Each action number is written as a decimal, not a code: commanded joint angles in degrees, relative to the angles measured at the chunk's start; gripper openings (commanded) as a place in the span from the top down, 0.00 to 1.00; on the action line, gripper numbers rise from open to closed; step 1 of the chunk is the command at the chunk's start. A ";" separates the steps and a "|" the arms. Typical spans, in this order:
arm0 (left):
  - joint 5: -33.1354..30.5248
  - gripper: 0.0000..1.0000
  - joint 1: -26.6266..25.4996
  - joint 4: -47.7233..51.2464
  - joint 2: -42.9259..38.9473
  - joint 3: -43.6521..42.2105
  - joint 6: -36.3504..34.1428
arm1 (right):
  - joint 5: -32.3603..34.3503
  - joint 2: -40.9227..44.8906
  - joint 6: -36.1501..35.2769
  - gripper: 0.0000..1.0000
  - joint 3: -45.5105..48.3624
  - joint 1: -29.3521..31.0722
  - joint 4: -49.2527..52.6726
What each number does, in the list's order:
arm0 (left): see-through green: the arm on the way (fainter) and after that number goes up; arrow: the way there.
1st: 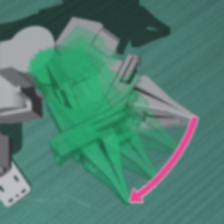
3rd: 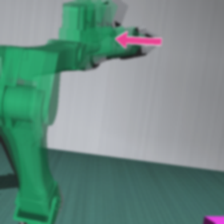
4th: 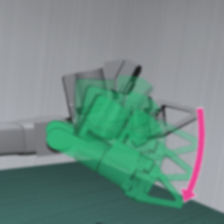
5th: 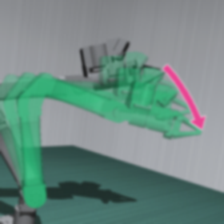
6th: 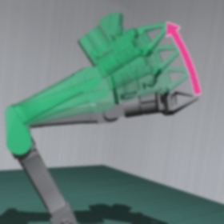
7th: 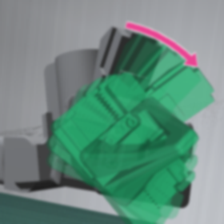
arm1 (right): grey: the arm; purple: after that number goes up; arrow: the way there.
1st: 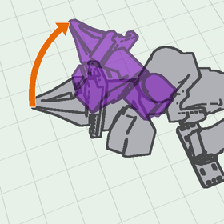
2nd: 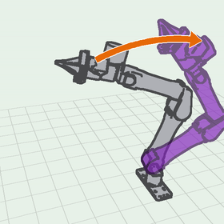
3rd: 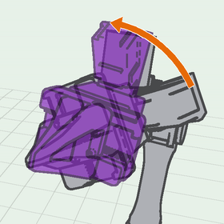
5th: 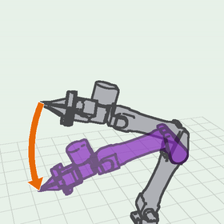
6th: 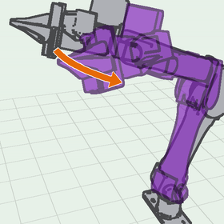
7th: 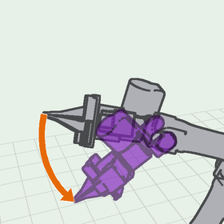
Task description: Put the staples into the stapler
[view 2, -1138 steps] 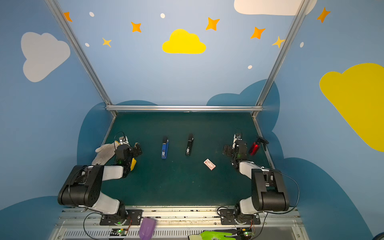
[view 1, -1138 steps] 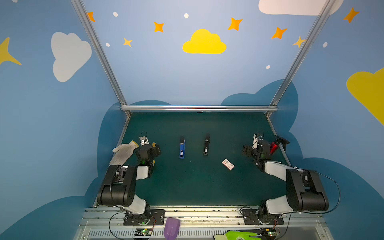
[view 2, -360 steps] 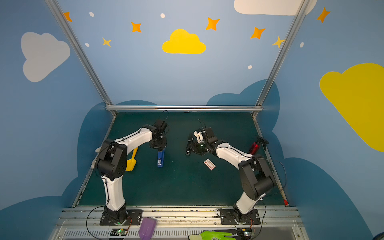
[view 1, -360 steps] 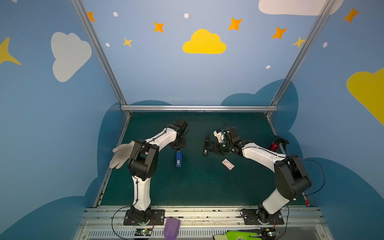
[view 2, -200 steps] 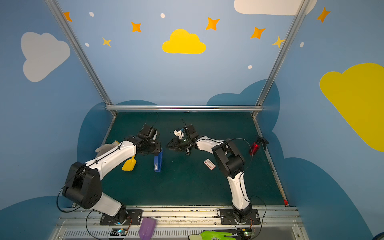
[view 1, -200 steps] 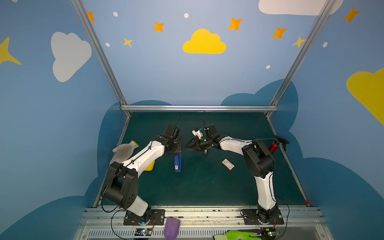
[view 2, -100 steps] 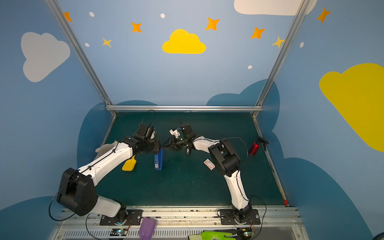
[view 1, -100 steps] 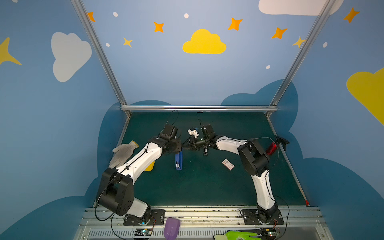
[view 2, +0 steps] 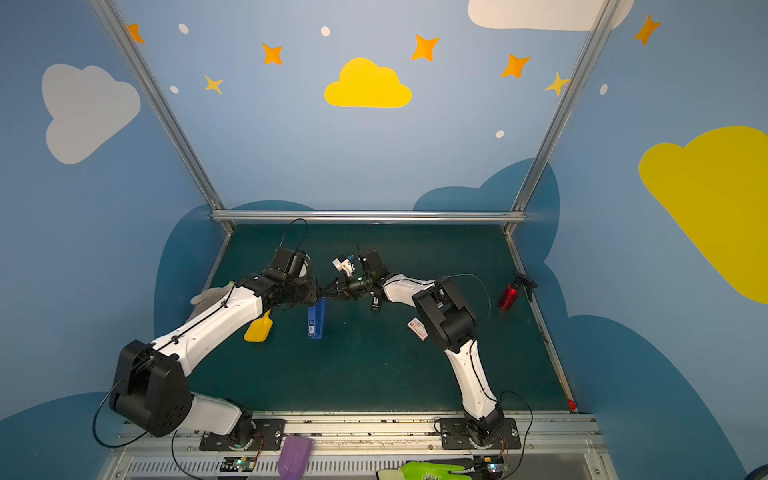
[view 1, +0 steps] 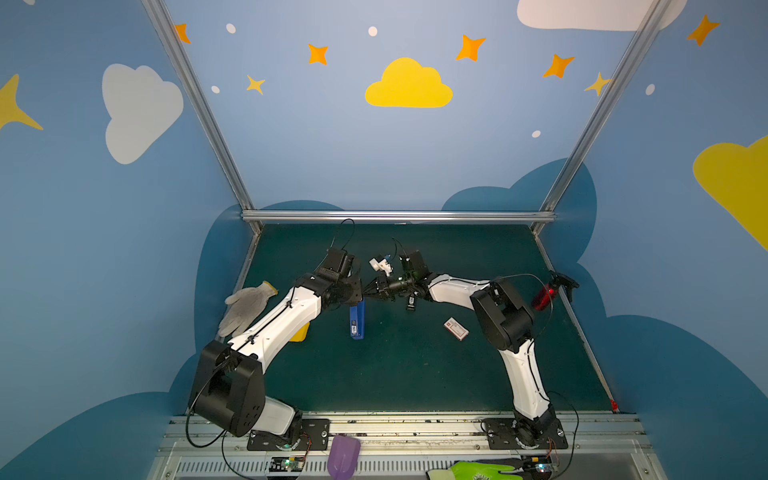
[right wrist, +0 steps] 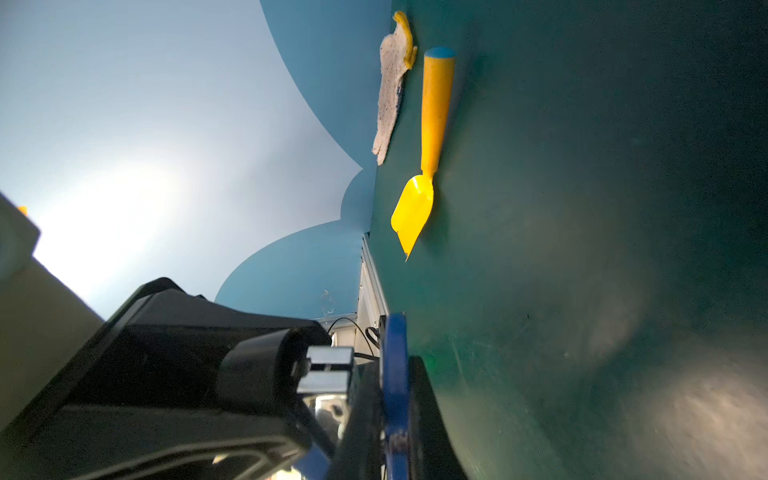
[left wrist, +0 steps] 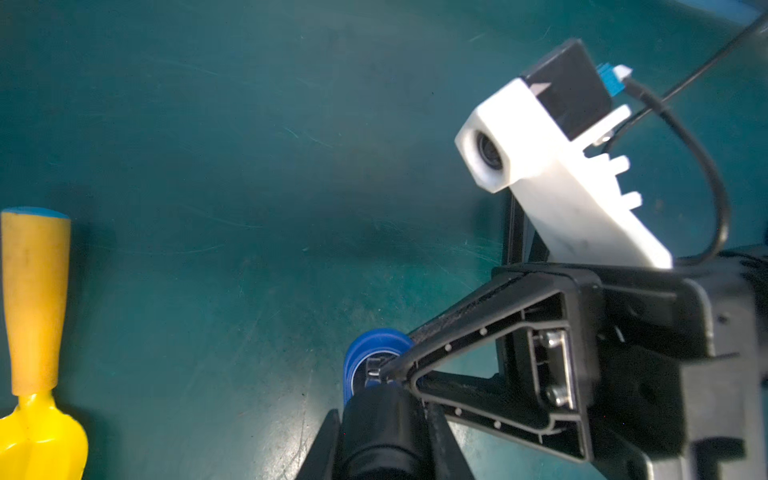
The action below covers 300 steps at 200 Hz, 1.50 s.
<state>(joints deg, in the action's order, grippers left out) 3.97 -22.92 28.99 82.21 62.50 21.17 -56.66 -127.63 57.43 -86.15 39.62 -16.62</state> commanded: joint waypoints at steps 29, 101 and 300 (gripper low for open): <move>-0.75 0.96 -0.35 -1.05 -7.74 -2.93 1.78 | 1.39 -3.37 0.68 1.00 -5.45 -3.85 0.13; -0.28 0.96 -0.74 0.10 -15.44 -8.88 4.69 | 3.99 -7.77 2.48 1.00 -12.47 -8.87 0.99; -11.96 0.96 -14.07 -9.07 -14.64 -27.93 11.87 | 6.69 -20.11 5.36 1.00 -23.75 -12.85 2.96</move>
<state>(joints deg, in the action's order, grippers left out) -3.97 -36.27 17.65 66.67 36.29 31.99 -52.86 -146.36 62.30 -107.85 27.97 -14.74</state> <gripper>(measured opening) 0.274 0.088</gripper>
